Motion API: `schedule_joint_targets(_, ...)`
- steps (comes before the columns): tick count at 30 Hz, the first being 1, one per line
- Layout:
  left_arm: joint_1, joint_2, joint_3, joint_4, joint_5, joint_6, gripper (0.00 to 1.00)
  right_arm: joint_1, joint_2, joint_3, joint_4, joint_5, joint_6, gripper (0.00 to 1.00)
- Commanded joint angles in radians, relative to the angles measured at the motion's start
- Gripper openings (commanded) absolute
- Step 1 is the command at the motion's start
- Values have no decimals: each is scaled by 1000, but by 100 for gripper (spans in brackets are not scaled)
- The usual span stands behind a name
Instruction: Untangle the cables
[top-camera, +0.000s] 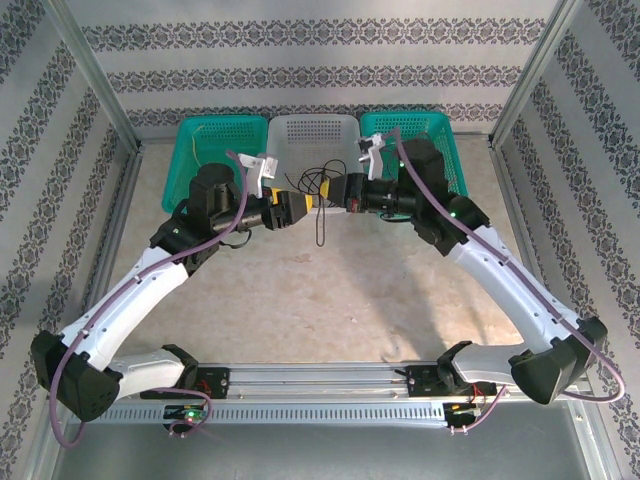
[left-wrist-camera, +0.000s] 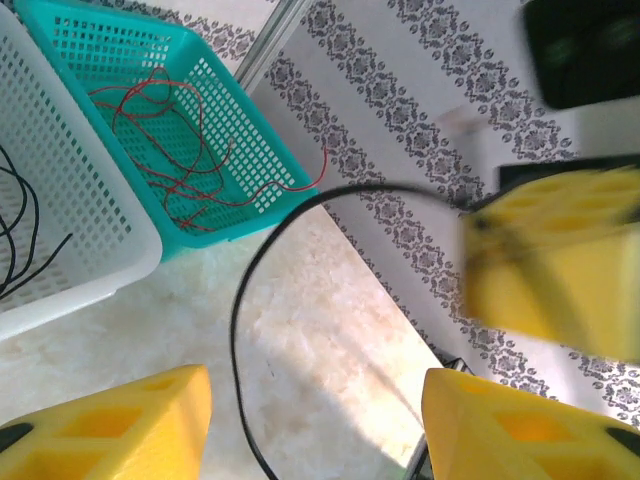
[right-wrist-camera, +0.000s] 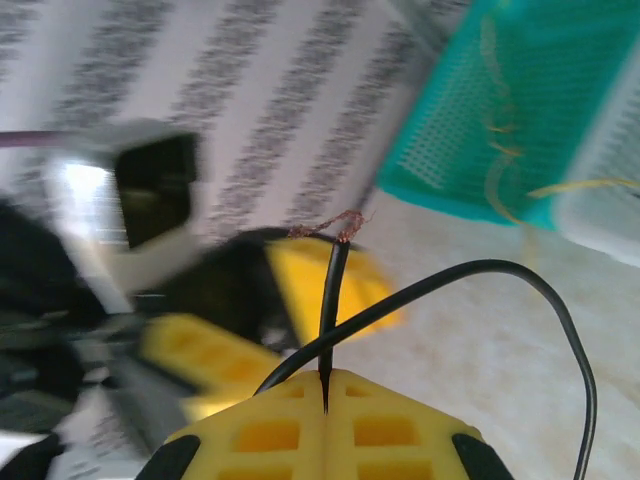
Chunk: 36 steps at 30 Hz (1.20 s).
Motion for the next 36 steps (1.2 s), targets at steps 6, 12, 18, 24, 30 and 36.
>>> schedule_joint_targets(6,1,8,-21,238,136,-94,60,-33,-2,88,218,-258,147,0)
schedule_joint_targets(12,1,0,-32,283,142,-112,59,-41,17,76,356,-297,260,0)
schedule_joint_targets(18,1,-18,-12,242,66,-81,49,-45,21,69,448,-313,337,0)
schedule_joint_targets(24,1,-4,-3,284,76,-113,38,-45,9,36,489,-310,374,0)
schedule_joint_targets(30,1,25,-5,402,121,-207,33,-44,-18,-19,511,-296,392,0)
schedule_joint_targets(36,1,63,14,423,148,-216,27,-45,-29,-37,518,-291,398,0)
